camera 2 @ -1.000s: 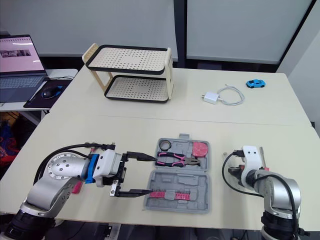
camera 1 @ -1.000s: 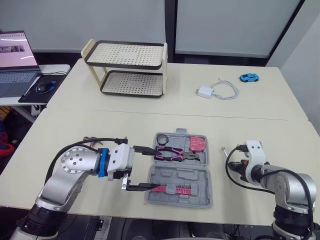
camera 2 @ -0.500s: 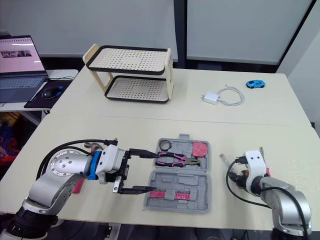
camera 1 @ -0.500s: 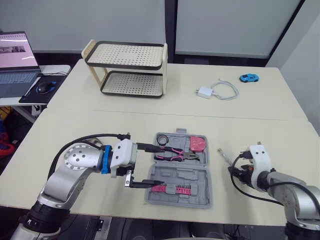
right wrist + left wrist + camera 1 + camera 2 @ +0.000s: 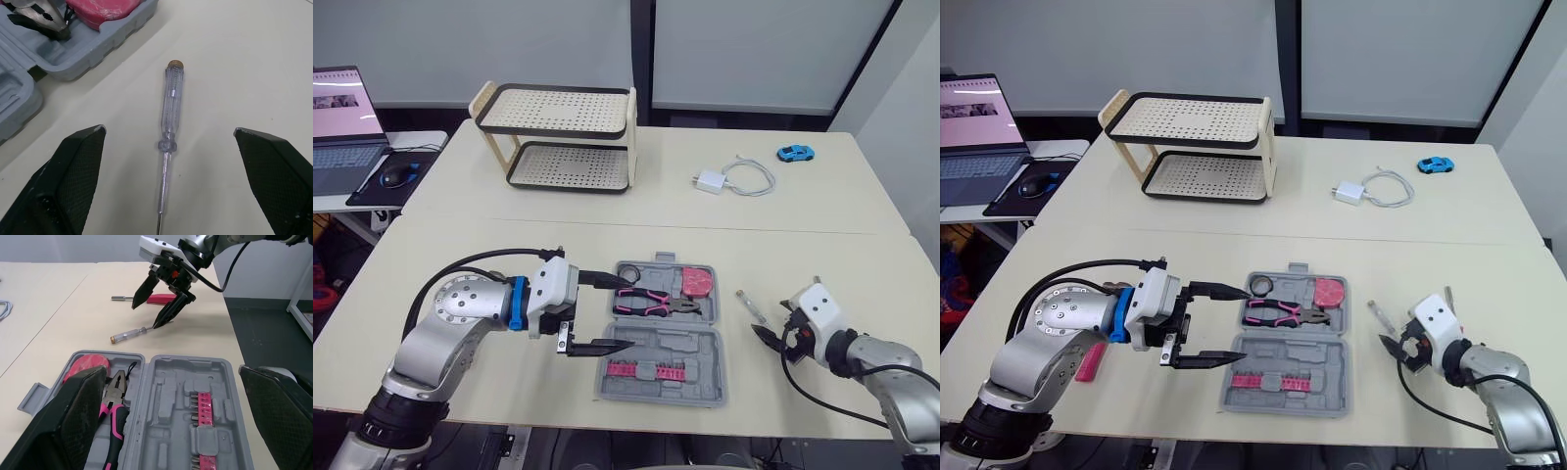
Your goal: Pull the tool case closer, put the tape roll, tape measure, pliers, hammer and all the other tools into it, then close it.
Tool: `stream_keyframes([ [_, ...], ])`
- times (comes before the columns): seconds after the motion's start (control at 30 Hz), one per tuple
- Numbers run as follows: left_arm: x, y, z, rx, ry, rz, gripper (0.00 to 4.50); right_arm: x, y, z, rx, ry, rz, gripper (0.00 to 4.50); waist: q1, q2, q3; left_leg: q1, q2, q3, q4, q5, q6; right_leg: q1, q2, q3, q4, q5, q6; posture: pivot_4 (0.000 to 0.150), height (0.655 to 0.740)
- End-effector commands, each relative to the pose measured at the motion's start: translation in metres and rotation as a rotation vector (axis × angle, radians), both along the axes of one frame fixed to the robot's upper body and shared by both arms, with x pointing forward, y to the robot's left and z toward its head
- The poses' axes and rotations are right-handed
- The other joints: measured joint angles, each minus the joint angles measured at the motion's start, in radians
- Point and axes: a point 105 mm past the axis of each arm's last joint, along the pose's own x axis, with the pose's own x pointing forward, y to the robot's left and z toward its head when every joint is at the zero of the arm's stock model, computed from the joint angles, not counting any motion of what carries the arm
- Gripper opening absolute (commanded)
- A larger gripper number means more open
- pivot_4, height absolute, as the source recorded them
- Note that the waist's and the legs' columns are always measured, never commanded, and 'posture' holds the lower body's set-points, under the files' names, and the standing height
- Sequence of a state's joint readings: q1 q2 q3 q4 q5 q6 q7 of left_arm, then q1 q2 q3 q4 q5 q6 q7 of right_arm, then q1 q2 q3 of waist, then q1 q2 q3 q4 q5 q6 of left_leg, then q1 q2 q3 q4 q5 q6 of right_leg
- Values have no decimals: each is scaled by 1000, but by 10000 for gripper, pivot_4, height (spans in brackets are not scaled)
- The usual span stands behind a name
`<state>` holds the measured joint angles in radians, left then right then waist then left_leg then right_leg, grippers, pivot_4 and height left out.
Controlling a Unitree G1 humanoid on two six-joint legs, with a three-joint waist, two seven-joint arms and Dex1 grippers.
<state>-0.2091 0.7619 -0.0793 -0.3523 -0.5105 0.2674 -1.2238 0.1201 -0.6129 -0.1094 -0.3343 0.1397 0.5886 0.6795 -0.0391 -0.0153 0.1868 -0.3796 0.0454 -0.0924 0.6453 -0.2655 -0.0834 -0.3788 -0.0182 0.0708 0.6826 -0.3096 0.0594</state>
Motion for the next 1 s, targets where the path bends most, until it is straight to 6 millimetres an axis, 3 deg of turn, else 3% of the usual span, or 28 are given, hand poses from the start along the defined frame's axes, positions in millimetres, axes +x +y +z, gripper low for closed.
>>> stream_keyframes([
  [0.03, -5, -1, 9, 8, -51, -32, 45000, 5, 2, -2, 23, -18, 10, 44706, 0, 0, 0, 0, 0, 0, 0, 0, 0, 0, 0, 0, 0, 0, 0, 1500, 7350],
  [0.2, -8, -1, 6, 29, -50, -41, 45000, 13, -3, -12, 23, -17, -27, 44706, 1, 0, 0, 0, 0, 0, 0, 0, 0, 0, 0, 0, -1, 0, 0, 1500, 7350],
  [0.3, -8, -1, 6, 31, -54, -43, 45000, 15, -4, -17, 24, -13, -34, 38711, 1, 0, 0, 0, 0, 0, 0, 0, 0, 0, 0, 0, -1, 0, 0, 1500, 7350],
  [0.43, -6, -1, 6, 36, -59, -41, 45000, 16, -3, -22, 21, -7, -48, 25309, 2, 0, 0, 0, 0, 0, 0, 0, 0, 0, 0, 0, -1, 0, 0, 1500, 7350],
  [0.53, -6, 1, 5, 40, -60, -38, 45000, 14, -5, -26, 5, 0, -50, 19773, 2, 0, 0, 0, 0, 0, 0, 0, 0, 0, 0, 0, -1, 0, 0, 1500, 7350],
  [0.87, -6, 11, 0, 53, -57, -20, 45000, 8, -2, -26, -38, -35, 6, 3141, 5, 0, 0, 0, 0, 0, 0, 0, 0, 0, 0, 0, -1, 0, 0, 1500, 7350],
  [1.0, -4, 17, -1, 62, -64, -4, 45000, 9, -5, -16, -47, -64, 5, 2558, 6, 0, 0, 0, 0, 0, 0, 0, 0, 0, 0, 0, -1, 0, 0, 1500, 7350],
])
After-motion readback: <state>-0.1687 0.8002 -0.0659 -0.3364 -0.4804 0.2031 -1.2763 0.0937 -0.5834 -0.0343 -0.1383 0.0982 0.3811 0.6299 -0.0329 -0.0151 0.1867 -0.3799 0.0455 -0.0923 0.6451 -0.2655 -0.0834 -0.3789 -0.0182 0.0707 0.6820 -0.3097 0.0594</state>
